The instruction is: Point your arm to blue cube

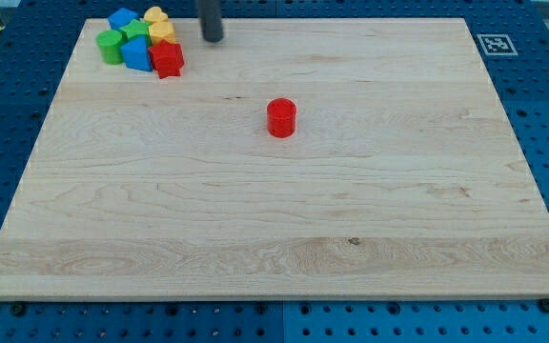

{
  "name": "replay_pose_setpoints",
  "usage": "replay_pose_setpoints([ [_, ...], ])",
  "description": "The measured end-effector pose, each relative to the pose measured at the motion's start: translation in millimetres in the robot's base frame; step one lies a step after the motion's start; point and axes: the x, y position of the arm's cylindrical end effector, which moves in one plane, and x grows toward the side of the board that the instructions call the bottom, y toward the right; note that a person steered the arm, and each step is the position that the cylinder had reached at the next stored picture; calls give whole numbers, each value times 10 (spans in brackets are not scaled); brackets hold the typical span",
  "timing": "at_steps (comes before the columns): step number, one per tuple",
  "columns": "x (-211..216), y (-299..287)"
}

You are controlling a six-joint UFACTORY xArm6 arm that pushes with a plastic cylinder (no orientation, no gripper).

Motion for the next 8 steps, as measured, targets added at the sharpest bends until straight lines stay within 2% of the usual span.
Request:
replay_pose_setpoints([
  [1,-262,128],
  [3,-254,-41],
  [4,81,-224],
  [5,592,-225],
  [7,1210,-254],
  [8,1308,-865],
])
